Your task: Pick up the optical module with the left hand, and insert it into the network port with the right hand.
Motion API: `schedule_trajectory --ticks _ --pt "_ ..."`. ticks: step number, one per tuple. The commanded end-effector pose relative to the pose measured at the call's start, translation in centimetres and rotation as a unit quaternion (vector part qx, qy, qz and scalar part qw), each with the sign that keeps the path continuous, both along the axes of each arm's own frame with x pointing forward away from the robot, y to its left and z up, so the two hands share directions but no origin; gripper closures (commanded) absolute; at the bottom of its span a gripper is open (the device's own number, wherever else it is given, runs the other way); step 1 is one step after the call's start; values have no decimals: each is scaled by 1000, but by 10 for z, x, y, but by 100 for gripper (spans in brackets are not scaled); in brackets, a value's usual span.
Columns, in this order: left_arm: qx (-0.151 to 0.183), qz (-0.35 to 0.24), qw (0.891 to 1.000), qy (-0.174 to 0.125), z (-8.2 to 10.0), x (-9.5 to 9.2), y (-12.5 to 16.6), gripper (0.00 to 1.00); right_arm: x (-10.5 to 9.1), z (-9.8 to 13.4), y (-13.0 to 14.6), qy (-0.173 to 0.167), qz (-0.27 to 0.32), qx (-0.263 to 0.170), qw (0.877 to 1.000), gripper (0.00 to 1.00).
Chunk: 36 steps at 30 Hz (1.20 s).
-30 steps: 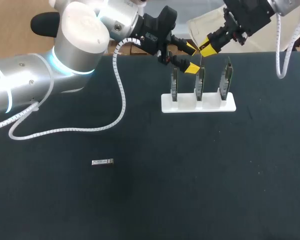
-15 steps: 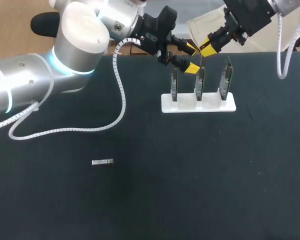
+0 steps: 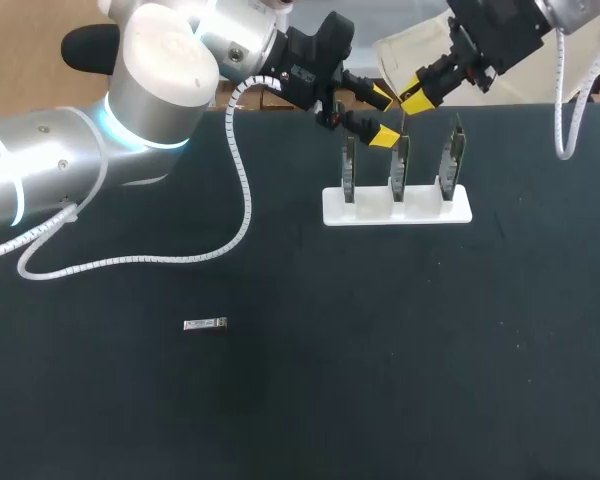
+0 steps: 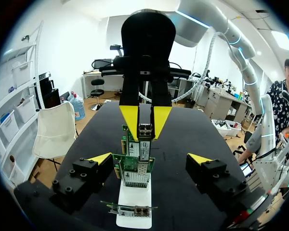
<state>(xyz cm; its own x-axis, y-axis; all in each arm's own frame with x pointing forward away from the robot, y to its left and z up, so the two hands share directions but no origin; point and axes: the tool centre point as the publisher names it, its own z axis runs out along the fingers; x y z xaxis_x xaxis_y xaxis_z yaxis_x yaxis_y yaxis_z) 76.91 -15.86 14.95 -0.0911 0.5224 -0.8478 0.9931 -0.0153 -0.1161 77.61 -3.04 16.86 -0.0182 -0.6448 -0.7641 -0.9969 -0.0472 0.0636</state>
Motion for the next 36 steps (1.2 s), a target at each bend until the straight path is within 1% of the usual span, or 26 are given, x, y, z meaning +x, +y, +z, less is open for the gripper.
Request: schedule_trajectory --ticks 1,4,12,36 --pt "2 -2 1000 2 0 2 -1 0 -1 -5 0 -4 1 -9 1000 100" --pt "2 -2 1000 2 0 2 -1 0 -1 -6 -1 -3 2 -8 1000 100" --pt "2 -2 1000 2 0 2 -1 0 -1 1 -3 -11 1 -2 1000 100" --pt "2 -2 1000 2 0 2 -1 0 -2 0 0 -9 3 -2 1000 100"
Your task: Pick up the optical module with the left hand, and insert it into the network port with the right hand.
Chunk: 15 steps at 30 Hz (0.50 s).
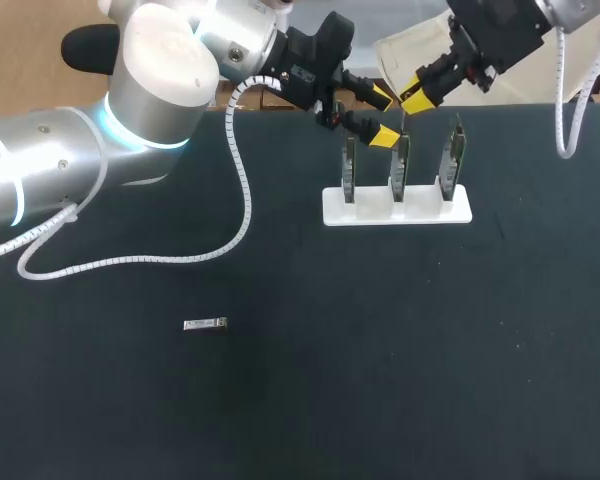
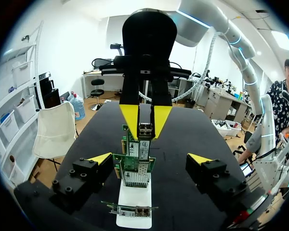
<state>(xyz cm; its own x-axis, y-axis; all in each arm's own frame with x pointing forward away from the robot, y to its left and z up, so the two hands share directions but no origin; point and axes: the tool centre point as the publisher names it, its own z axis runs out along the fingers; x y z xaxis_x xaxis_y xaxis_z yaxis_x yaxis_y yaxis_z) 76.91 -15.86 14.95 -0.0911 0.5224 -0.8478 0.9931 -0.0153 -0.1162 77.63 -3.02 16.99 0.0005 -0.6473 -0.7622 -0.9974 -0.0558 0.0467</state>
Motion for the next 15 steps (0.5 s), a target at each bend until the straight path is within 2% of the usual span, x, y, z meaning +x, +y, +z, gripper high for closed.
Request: schedule_trajectory --ticks 1,15 --pt "2 -2 1000 2 0 2 -1 0 -3 -2 0 0 -2 -1 1000 100" --pt "2 -2 1000 2 0 2 -1 0 -3 1 0 -4 -4 3 1000 100"
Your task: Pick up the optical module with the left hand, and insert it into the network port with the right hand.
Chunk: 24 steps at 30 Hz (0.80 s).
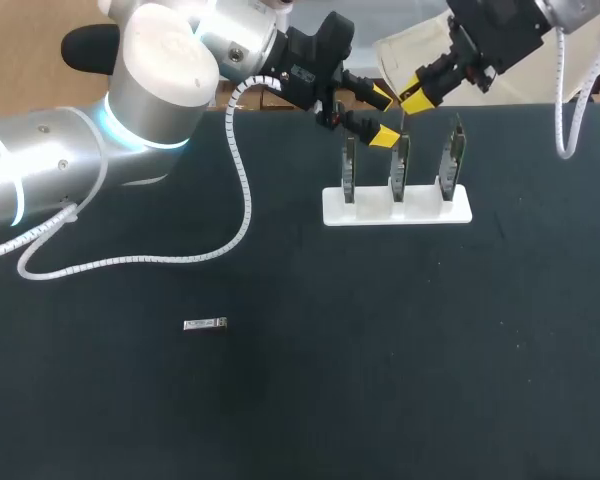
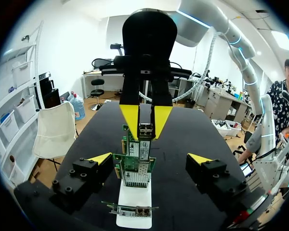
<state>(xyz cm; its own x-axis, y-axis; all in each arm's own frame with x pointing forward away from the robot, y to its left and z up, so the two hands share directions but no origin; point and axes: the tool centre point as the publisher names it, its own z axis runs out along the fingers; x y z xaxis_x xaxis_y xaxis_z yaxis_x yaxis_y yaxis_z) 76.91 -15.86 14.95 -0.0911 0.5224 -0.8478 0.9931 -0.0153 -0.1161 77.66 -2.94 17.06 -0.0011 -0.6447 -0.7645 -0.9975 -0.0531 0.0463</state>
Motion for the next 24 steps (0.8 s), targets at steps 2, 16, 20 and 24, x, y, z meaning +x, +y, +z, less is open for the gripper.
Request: schedule_trajectory --ticks 2,16,20,24 --pt "2 -2 1000 2 0 2 -1 0 -2 1 -1 -5 -2 2 1000 100" --pt "2 -2 1000 2 0 2 -1 0 -5 10 -6 5 0 16 1000 100" --pt "2 -2 1000 2 0 2 -1 0 -4 11 -8 7 -1 15 1000 100" --pt "2 -2 1000 2 0 2 -1 0 -5 13 -8 12 -1 17 1000 100"
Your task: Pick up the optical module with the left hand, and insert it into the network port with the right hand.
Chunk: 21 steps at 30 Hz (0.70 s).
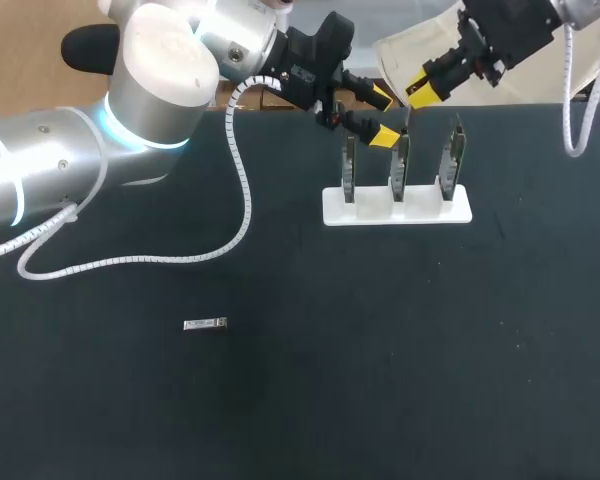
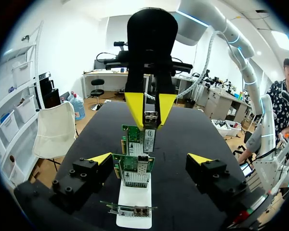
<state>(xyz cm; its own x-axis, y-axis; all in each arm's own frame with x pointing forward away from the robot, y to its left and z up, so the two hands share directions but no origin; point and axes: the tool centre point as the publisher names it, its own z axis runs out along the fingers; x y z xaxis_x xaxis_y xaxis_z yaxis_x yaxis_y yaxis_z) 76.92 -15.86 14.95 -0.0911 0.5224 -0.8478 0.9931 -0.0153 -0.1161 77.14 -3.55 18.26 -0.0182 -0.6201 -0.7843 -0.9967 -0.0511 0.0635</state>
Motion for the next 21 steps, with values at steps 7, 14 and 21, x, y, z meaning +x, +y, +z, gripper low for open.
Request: schedule_trajectory --ticks 7,14,21 --pt "2 -2 1000 2 0 2 -1 0 -2 2 -2 7 4 -2 1000 100" --pt "2 -2 1000 2 0 2 -1 0 -3 2 -1 8 9 -5 1000 100" --pt "2 -2 1000 2 0 2 -1 0 -4 1 -1 12 9 -8 1000 100"
